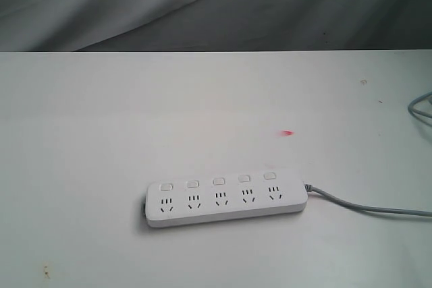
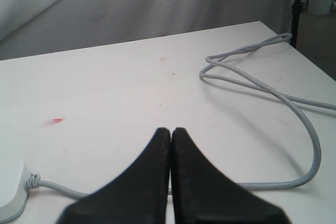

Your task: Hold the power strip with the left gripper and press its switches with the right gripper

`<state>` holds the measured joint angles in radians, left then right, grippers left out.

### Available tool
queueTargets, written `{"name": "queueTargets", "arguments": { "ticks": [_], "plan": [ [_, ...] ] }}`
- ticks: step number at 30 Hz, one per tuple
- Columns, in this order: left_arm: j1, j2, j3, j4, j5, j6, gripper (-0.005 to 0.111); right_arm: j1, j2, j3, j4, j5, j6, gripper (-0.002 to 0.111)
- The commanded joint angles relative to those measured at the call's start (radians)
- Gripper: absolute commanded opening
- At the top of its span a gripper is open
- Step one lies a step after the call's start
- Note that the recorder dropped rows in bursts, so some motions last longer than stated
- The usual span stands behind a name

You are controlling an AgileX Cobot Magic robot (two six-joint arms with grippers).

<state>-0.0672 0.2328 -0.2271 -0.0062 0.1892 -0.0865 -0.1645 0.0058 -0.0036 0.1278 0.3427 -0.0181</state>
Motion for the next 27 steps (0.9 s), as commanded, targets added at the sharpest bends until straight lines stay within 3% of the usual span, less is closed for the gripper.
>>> {"name": "queueTargets", "arguments": {
  "ticks": [1,7,18,20,22,27],
  "plan": [
    [-0.002,-0.083,0.123,-0.048,-0.066,-0.006,0.002,-0.007,-0.006,0.004,0.003,-0.006,0.000,0.000],
    [-0.002,-0.191,0.227,-0.145,-0.066,0.121,0.002,-0.007,-0.006,0.004,0.003,-0.006,0.000,0.000],
    [-0.002,-0.233,0.227,-0.027,-0.050,0.113,0.002,-0.007,-0.006,0.004,0.003,-0.006,0.000,0.000],
    [-0.002,-0.233,0.227,-0.027,-0.023,0.093,0.002,-0.007,-0.006,0.004,0.003,-0.006,0.000,0.000],
    [-0.002,-0.233,0.227,-0.027,0.092,0.078,0.002,-0.007,-0.006,0.004,0.003,-0.006,0.000,0.000],
    [-0.002,-0.233,0.227,-0.009,0.092,0.092,0.002,-0.007,-0.006,0.004,0.003,-0.006,0.000,0.000]
  ]
}}
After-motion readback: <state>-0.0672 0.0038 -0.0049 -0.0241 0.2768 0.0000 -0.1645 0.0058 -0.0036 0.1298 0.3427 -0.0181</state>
